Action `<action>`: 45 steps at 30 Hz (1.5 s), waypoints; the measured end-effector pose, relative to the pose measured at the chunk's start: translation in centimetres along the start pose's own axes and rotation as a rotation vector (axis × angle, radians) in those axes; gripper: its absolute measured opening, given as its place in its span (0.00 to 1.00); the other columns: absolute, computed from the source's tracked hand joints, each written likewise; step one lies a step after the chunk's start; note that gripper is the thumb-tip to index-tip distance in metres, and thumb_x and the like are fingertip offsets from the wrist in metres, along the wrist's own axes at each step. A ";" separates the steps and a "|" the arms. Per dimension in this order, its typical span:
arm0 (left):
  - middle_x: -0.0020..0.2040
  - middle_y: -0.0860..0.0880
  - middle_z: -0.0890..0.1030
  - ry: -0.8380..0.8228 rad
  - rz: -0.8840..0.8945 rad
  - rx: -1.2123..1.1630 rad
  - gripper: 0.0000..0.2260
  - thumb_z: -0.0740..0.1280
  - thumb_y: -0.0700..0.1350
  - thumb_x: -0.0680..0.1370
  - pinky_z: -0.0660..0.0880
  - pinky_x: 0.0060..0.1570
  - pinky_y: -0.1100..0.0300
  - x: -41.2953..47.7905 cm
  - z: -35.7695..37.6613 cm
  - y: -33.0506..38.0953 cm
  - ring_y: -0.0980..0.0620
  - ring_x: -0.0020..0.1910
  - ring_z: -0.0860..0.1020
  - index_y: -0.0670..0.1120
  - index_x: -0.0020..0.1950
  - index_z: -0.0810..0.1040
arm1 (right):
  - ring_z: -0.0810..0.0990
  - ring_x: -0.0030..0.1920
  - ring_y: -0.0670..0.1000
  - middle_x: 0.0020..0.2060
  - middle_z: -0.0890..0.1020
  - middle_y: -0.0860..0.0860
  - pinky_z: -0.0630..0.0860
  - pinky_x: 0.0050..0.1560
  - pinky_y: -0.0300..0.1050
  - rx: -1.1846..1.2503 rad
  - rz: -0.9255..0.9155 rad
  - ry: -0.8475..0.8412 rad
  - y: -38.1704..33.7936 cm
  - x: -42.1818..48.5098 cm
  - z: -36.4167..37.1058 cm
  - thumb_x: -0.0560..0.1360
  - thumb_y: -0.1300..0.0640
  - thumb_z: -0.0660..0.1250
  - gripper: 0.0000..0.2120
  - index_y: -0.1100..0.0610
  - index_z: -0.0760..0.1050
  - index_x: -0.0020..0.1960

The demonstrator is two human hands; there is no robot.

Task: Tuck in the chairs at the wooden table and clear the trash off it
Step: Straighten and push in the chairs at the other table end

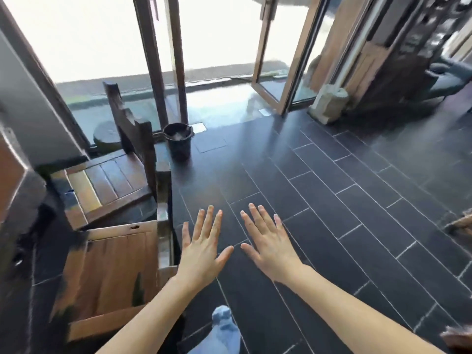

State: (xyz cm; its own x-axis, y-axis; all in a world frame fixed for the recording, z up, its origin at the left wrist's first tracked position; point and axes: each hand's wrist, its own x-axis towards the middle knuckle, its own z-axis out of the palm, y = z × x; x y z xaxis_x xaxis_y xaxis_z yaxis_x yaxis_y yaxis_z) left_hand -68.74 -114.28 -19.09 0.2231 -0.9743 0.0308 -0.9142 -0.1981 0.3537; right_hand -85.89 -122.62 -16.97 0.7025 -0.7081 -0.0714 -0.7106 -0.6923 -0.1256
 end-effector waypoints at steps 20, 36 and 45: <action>0.75 0.50 0.33 0.217 -1.097 0.059 0.35 0.36 0.67 0.70 0.32 0.68 0.46 15.1 -2.2 -8.9 0.49 0.73 0.33 0.52 0.72 0.29 | 0.34 0.75 0.49 0.76 0.39 0.46 0.37 0.74 0.54 0.006 -1.044 -0.219 -4.4 38.8 -0.9 0.79 0.45 0.57 0.34 0.48 0.42 0.77; 0.77 0.49 0.40 0.063 -1.910 -0.115 0.36 0.58 0.59 0.77 0.44 0.72 0.42 6.0 4.2 -1.2 0.49 0.76 0.40 0.47 0.75 0.40 | 0.48 0.74 0.55 0.73 0.56 0.50 0.61 0.66 0.67 -0.273 -1.383 -0.454 -6.7 45.7 4.5 0.72 0.54 0.67 0.36 0.47 0.54 0.74; 0.55 0.44 0.76 0.123 -1.856 -0.046 0.42 0.83 0.44 0.49 0.79 0.46 0.52 4.1 7.1 -1.2 0.43 0.53 0.77 0.42 0.59 0.70 | 0.60 0.64 0.56 0.63 0.61 0.50 0.80 0.41 0.54 -0.339 -1.276 -0.456 -8.8 46.5 7.1 0.69 0.55 0.73 0.32 0.48 0.59 0.67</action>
State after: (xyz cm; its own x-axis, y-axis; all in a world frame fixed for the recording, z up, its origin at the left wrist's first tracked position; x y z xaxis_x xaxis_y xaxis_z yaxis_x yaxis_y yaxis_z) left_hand -69.08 -118.78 -25.99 0.8229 0.4708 -0.3181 0.5054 -0.8623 0.0313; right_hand -46.66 -148.44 -26.23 0.7687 0.4906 -0.4104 0.4928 -0.8633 -0.1090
